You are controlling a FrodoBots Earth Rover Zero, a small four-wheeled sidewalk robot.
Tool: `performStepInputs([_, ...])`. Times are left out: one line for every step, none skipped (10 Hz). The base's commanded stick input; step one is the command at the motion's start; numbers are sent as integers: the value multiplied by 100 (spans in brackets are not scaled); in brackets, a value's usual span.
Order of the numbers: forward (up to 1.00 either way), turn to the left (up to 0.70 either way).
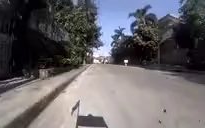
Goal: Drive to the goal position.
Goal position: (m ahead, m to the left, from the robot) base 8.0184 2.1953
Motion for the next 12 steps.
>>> performStepInputs([70,-3])
performStepInputs([70,-3])
performStepInputs([70,-3])
performStepInputs([70,-3])
performStepInputs([70,-3])
performStepInputs([70,-3])
performStepInputs([70,-3])
performStepInputs([70,-3])
performStepInputs([70,-3])
performStepInputs([70,-3])
performStepInputs([70,-3])
performStepInputs([70,-3])
